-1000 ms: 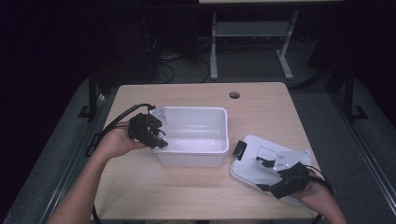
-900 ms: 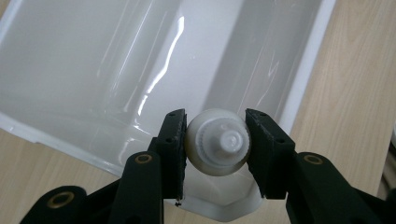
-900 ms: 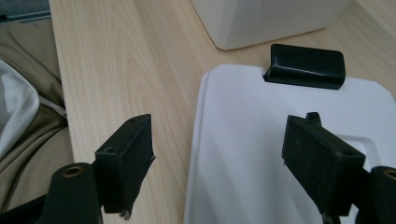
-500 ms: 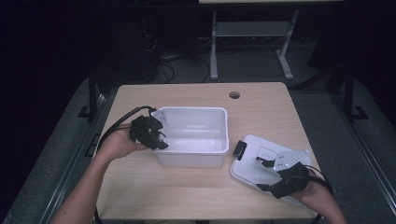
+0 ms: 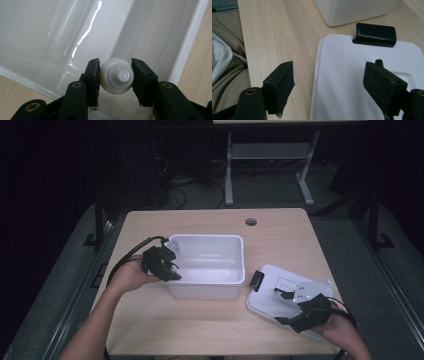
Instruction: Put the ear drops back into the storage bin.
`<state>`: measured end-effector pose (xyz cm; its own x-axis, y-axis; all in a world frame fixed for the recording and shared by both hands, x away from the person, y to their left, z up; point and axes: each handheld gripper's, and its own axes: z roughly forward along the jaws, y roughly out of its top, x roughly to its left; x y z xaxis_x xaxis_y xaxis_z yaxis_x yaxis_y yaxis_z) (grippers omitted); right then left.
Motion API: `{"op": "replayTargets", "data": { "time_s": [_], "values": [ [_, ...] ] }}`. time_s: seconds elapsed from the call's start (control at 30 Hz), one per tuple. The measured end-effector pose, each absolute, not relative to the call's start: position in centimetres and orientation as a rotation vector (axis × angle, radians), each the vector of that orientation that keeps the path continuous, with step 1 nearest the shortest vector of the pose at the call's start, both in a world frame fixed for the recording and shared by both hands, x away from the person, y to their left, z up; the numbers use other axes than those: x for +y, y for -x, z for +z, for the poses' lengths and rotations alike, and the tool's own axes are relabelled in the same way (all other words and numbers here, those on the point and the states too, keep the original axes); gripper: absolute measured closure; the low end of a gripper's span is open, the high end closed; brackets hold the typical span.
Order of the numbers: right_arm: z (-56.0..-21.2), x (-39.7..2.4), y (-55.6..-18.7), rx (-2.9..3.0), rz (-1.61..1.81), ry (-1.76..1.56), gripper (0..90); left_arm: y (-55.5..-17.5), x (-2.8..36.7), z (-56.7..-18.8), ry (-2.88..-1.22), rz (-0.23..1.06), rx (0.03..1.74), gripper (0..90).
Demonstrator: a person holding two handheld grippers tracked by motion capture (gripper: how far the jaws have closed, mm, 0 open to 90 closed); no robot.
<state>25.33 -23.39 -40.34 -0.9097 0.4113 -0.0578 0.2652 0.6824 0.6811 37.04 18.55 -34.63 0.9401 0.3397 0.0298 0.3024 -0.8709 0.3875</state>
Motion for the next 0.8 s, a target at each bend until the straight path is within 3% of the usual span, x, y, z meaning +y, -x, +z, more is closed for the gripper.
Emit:
{"op": "replayTargets", "data": {
  "time_s": [0.8],
  "values": [
    [-40.25, -23.26, -25.36, 2.686, 1.057, -0.529, 24.0, -37.57, 18.10, -34.93, -2.706, 0.155, 0.490, 60.0]
  ]
}}
